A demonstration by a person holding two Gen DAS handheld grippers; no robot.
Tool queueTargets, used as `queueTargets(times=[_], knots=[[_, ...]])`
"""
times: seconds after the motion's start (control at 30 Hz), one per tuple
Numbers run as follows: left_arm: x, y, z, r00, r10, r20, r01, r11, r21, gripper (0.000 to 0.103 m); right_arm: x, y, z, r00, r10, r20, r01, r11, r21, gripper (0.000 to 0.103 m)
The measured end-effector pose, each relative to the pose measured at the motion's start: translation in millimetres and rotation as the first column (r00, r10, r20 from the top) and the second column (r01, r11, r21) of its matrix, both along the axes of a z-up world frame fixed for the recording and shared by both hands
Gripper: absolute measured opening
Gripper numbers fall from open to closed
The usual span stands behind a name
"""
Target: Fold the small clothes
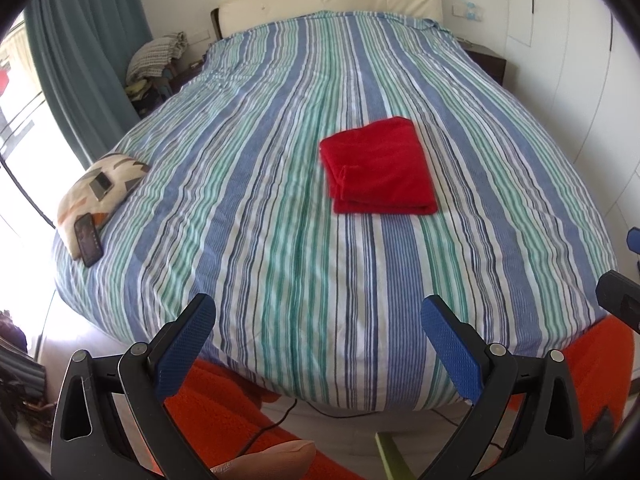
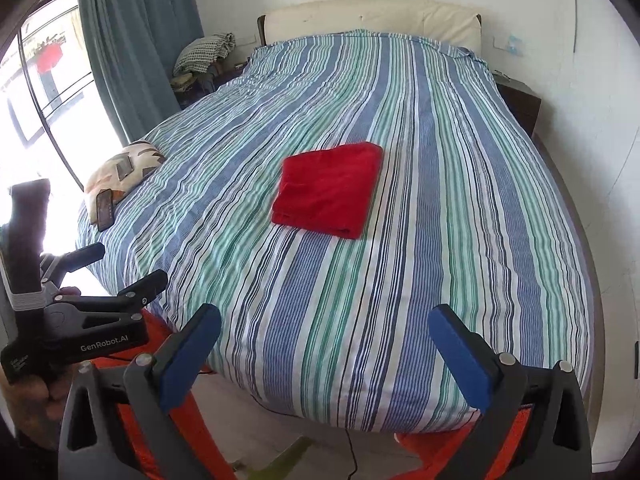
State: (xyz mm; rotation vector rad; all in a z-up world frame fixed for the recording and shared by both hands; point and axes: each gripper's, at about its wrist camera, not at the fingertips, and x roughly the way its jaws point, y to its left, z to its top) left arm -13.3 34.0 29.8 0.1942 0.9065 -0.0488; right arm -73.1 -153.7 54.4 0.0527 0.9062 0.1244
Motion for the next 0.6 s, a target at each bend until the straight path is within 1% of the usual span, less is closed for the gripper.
queueTargets(times=[0.27, 0.6], knots=[[-0.6, -0.2, 5.2, 1.0, 0.0, 0.021, 0.0, 1.0, 0.0, 0.102, -1.4, -1.1, 0.8, 1.0, -0.005, 0.002, 0.005, 1.0, -0.011, 0.102], [-0.1, 0.1, 6.0, 1.0, 0.008, 0.022, -0.008, 1.0, -0.005, 0.102, -0.9, -0.1, -1.5, 1.0, -0.003, -0.004, 0.003, 1.0, -0.011, 0.102]])
